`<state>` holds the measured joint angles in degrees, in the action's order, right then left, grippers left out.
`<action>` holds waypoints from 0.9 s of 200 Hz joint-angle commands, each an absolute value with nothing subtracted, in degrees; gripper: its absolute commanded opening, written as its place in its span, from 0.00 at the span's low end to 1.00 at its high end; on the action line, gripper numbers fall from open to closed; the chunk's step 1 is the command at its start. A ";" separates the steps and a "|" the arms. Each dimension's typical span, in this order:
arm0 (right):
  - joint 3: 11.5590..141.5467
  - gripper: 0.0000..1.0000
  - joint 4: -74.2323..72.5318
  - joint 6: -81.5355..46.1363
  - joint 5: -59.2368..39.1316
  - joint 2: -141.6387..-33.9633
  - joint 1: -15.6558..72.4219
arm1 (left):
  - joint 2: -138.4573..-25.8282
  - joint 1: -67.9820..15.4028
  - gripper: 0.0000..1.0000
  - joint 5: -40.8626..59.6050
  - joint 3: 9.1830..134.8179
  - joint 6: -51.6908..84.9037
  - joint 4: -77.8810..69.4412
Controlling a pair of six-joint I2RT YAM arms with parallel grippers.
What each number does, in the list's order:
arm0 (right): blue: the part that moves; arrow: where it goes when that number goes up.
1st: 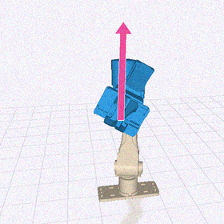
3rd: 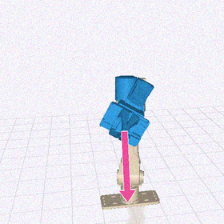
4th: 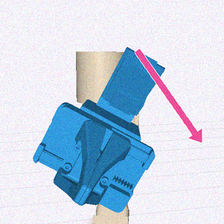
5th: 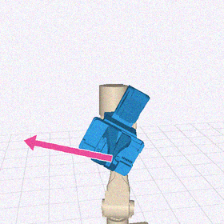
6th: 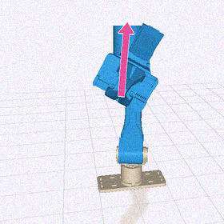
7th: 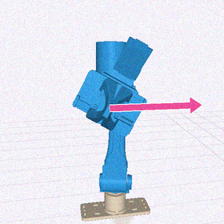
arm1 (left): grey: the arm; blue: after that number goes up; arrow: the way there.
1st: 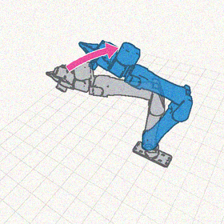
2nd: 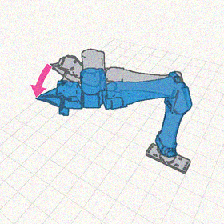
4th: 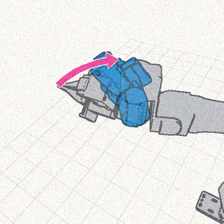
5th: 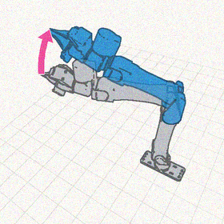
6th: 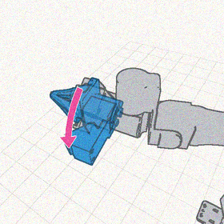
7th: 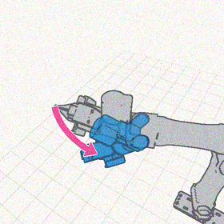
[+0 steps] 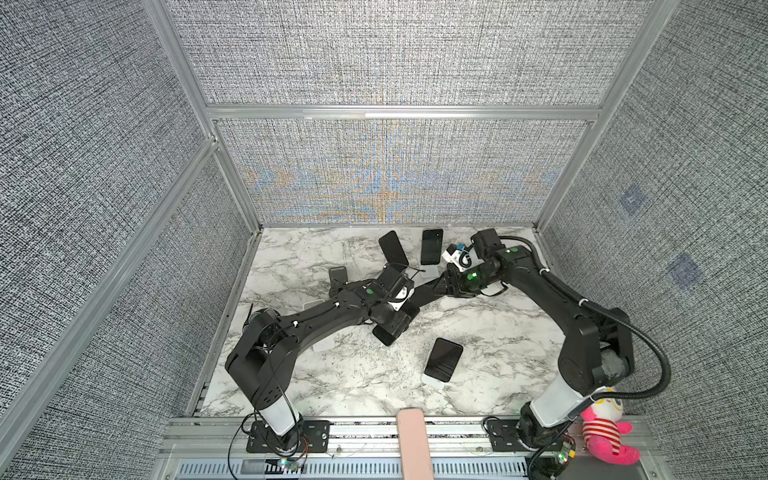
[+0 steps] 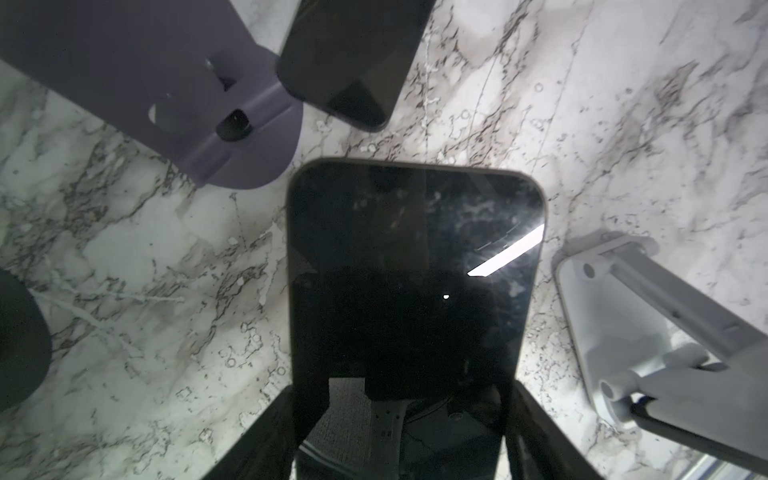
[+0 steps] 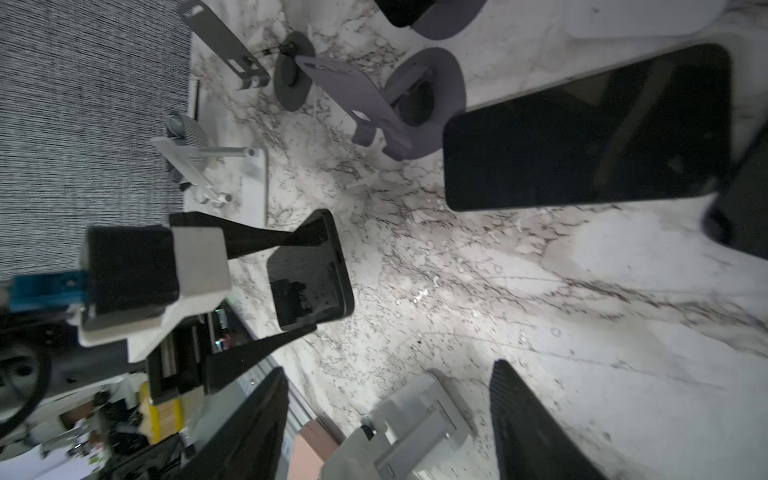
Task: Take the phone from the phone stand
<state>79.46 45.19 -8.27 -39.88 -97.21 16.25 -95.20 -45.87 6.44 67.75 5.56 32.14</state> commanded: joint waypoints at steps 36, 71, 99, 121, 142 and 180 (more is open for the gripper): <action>85.34 0.59 46.22 -6.76 -53.77 -104.65 16.89 | -94.79 -45.74 0.58 10.19 68.20 4.01 25.69; 88.37 0.57 49.45 -4.97 -53.95 -108.49 18.47 | -94.30 -45.62 0.57 9.17 69.92 2.62 25.77; 89.52 0.53 49.98 -4.75 -54.21 -110.01 19.40 | -93.98 -45.62 0.57 9.22 70.94 1.77 25.79; 90.12 0.47 50.11 -4.82 -54.60 -110.52 19.87 | -94.11 -45.56 0.57 9.32 71.69 1.00 25.97; 90.18 0.34 49.53 -5.48 -55.50 -110.81 20.10 | -94.13 -45.62 0.57 9.06 72.11 -0.11 25.88; 89.68 0.19 48.63 -7.16 -56.34 -110.68 20.17 | -94.38 -45.59 0.57 7.65 73.68 -2.16 26.16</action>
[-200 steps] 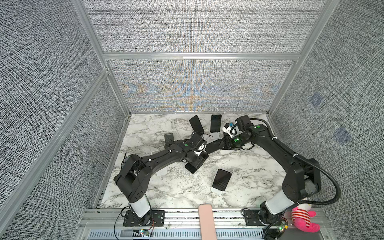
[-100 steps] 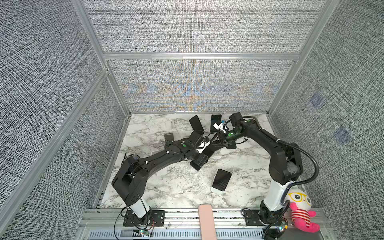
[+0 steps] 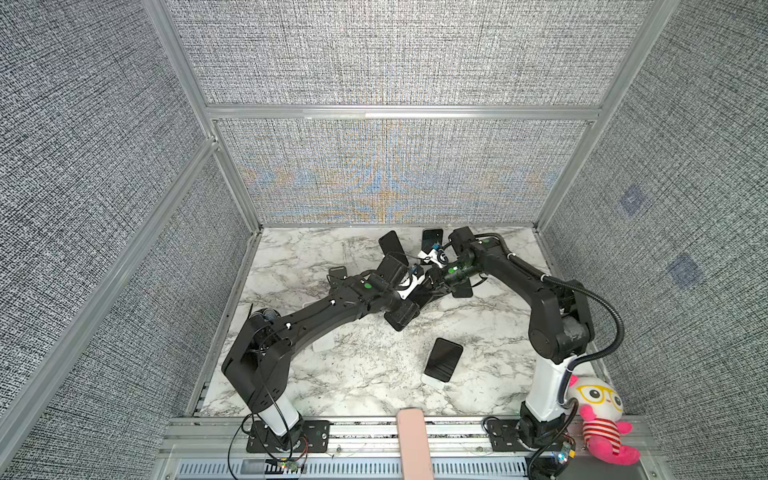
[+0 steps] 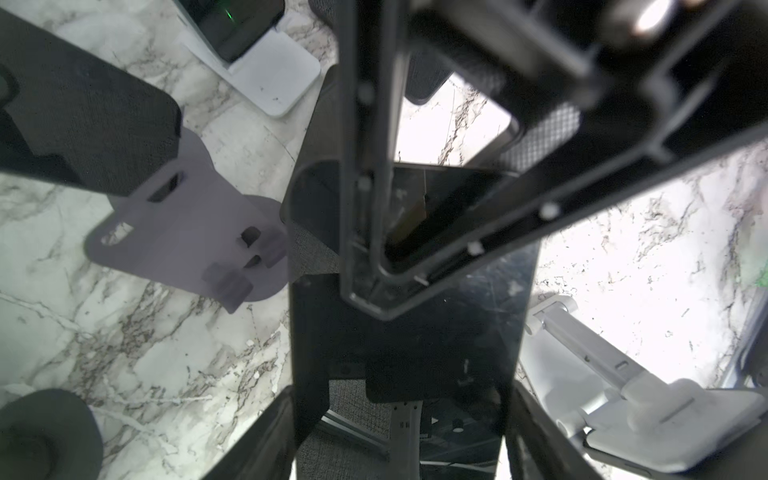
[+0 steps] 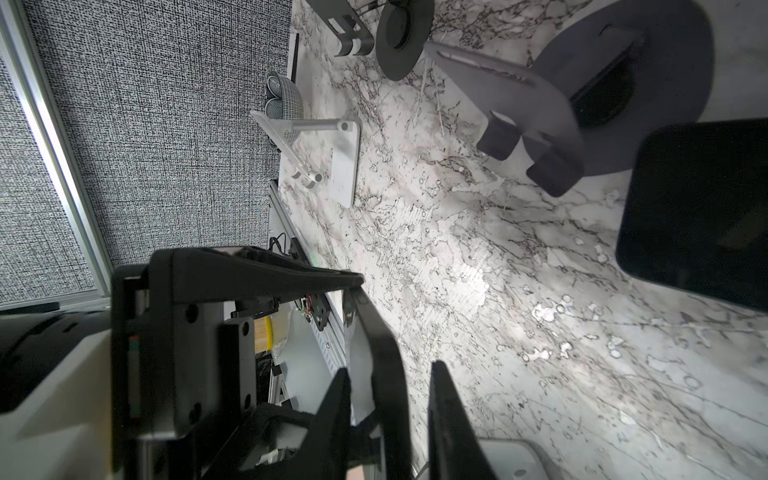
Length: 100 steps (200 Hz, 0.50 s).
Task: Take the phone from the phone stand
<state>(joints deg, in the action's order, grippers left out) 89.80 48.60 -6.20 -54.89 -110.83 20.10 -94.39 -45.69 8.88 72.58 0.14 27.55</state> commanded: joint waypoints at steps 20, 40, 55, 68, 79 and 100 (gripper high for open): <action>89.09 0.17 48.24 -7.64 -57.10 -110.59 20.28 | -94.88 -45.66 0.56 6.97 74.54 -2.92 25.93; 88.42 0.12 47.35 -8.25 -58.31 -110.14 20.23 | -95.26 -45.62 0.56 7.29 75.14 -3.14 25.32; 87.78 0.00 46.30 -9.15 -58.28 -109.48 20.00 | -95.34 -45.61 0.56 7.33 75.39 -3.18 25.01; 86.89 0.00 44.24 -10.73 -58.54 -108.55 19.65 | -95.05 -45.61 0.56 7.10 75.34 -2.90 24.75; 85.73 0.00 41.58 -12.81 -58.67 -107.56 19.10 | -94.39 -45.62 0.56 6.79 74.91 -2.55 23.96; 83.96 0.00 37.46 -15.79 -57.90 -105.38 18.23 | -92.84 -45.62 0.61 5.32 74.20 -1.53 22.94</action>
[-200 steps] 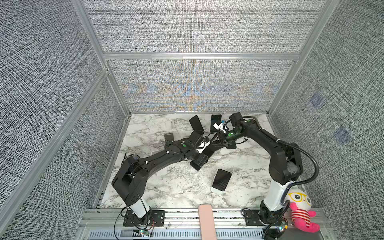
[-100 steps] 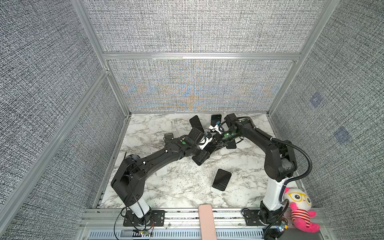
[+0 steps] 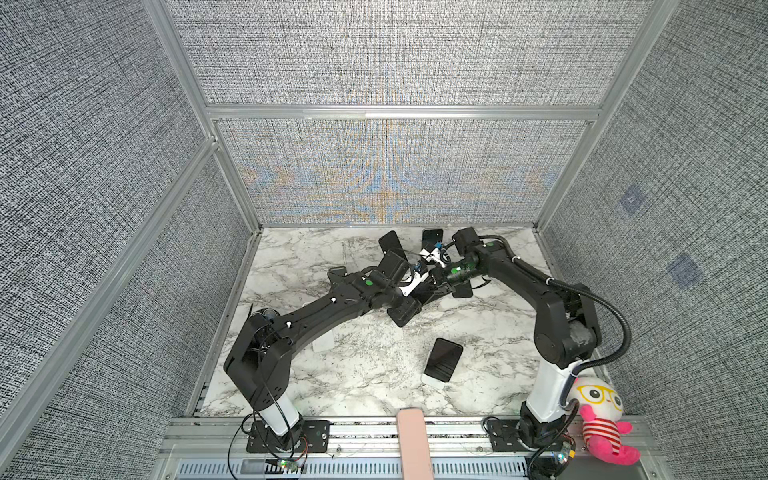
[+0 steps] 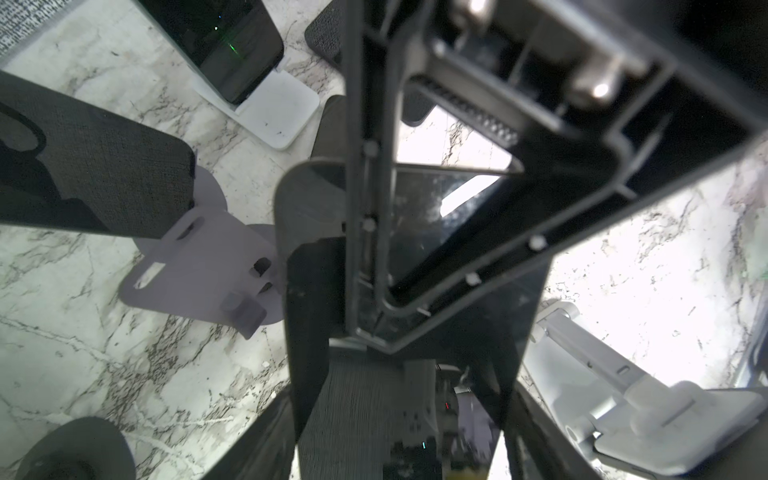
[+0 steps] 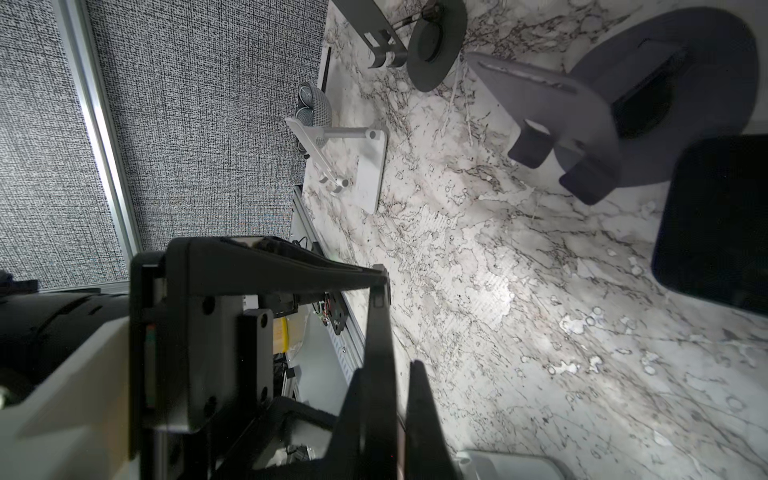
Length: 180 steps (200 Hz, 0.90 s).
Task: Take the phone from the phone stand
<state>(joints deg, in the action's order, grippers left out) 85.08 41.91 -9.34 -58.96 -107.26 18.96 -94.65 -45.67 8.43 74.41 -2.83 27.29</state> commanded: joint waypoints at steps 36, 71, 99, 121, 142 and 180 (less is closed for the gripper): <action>80.12 0.00 31.50 -19.35 -56.61 -100.48 16.54 | -87.05 -45.62 0.78 3.36 70.49 2.15 19.49; 75.15 0.00 26.72 -22.64 -56.33 -97.67 14.15 | -80.89 -45.62 0.82 4.35 63.23 6.82 11.29; 72.24 0.00 23.73 -24.48 -57.24 -96.38 13.35 | -78.89 -45.62 0.82 4.99 61.97 10.32 11.05; 70.35 0.00 21.70 -25.65 -56.82 -95.15 12.77 | -78.47 -45.54 0.82 5.13 61.08 14.58 10.66; 68.30 0.00 18.56 -28.12 -56.74 -92.58 12.25 | -76.68 -45.35 0.82 5.52 59.80 22.46 8.97; 64.85 0.00 11.22 -34.05 -55.34 -85.83 12.20 | -71.55 -43.39 0.86 7.44 52.54 41.97 -5.30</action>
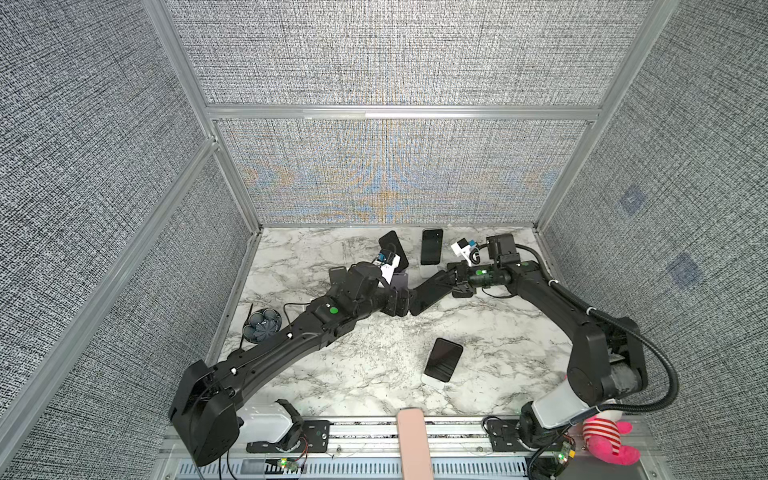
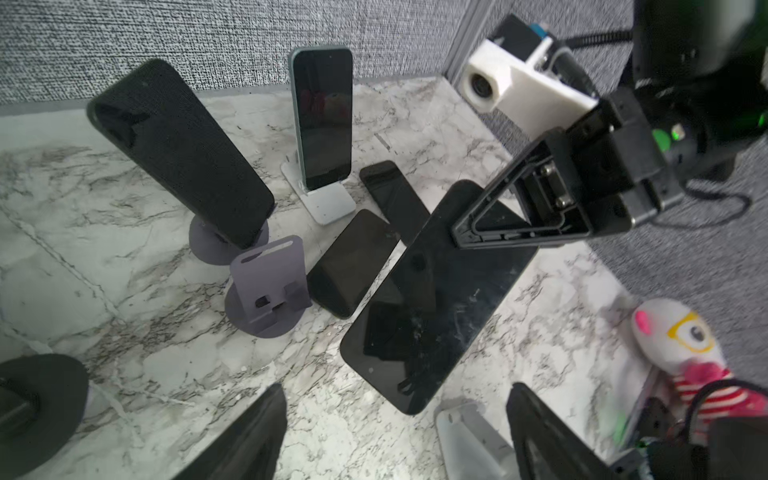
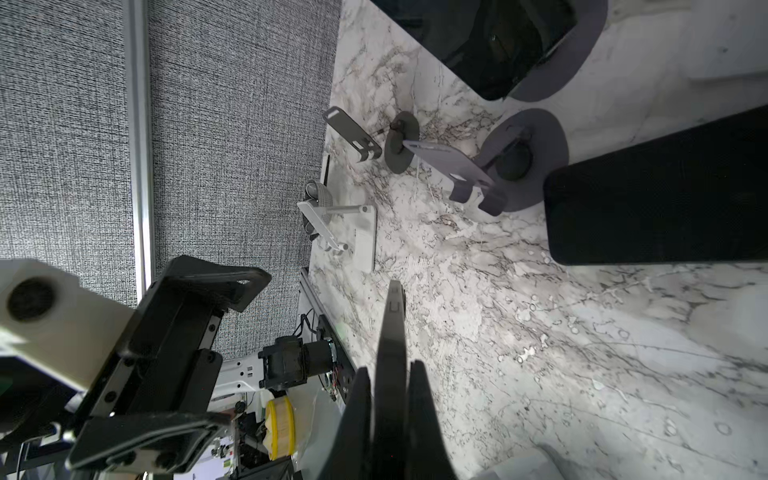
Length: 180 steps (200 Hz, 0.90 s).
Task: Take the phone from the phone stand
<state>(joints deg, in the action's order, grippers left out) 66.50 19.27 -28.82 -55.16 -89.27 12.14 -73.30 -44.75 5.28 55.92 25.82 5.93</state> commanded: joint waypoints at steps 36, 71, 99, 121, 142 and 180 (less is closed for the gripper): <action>60.45 0.00 -0.92 -42.86 -54.91 -80.67 12.05 | -72.82 -40.53 0.88 11.77 42.50 61.56 -31.28; 59.30 0.00 -9.75 -49.17 -56.80 -79.72 12.13 | -75.95 -40.43 0.97 14.54 41.16 61.73 -39.63; 58.79 0.00 -13.91 -51.89 -57.09 -79.28 12.48 | -79.41 -40.43 0.98 15.01 39.24 62.47 -46.50; 58.63 0.00 -16.05 -52.99 -57.62 -79.35 12.95 | -82.46 -40.44 0.96 16.49 39.87 63.12 -49.31; 58.01 0.00 -21.20 -57.15 -58.42 -80.23 13.57 | -84.43 -40.52 0.81 17.40 40.67 64.02 -52.64; 58.98 0.00 -20.82 -56.07 -58.81 -82.08 15.55 | -84.59 -40.56 0.40 17.61 40.59 64.61 -56.96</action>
